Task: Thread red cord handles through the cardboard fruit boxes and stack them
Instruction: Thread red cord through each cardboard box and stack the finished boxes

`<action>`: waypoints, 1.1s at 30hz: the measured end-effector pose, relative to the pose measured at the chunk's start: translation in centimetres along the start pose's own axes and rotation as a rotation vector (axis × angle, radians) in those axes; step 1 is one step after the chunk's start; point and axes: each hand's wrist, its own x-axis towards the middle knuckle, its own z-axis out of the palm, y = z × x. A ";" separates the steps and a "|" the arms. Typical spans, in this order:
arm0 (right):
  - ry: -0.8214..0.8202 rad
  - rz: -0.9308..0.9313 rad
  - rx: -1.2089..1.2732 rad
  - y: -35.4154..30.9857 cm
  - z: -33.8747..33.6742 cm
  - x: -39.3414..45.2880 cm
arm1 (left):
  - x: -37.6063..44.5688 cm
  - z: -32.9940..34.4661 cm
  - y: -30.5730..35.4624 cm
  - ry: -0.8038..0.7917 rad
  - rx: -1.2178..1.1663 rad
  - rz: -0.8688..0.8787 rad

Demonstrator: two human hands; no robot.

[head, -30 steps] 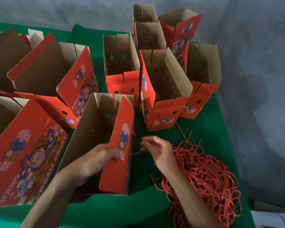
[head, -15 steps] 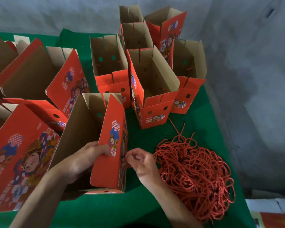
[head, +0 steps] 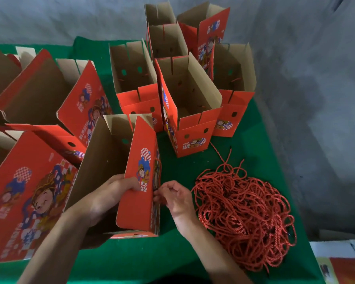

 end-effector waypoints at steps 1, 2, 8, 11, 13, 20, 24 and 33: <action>-0.008 0.002 -0.007 0.1 -0.2 0.0 | -0.1 0.0 0.0 0.000 0.001 0.000; -0.019 0.003 -0.019 0.1 -0.4 0.0 | -0.1 0.0 0.1 -0.001 0.003 -0.001; -0.030 0.025 -0.084 0.9 -1.0 -0.8 | 0.0 0.1 0.2 0.013 0.027 -0.011; -0.030 0.014 -0.082 0.8 -0.8 -0.6 | -0.1 0.1 0.2 0.021 0.034 -0.013; -0.024 0.007 -0.078 0.8 -0.7 -0.6 | -0.2 0.1 0.2 0.012 0.038 -0.017; -0.060 -0.014 -0.112 1.0 -0.4 -1.1 | -0.6 0.1 0.4 0.038 0.035 -0.019; -0.047 -0.040 -0.265 0.5 -0.3 -1.2 | -0.4 1.4 -0.1 -0.104 -0.113 -0.047; -0.212 -0.637 -1.159 -1.0 -2.1 -1.6 | 2.3 4.3 -1.0 0.324 0.214 0.031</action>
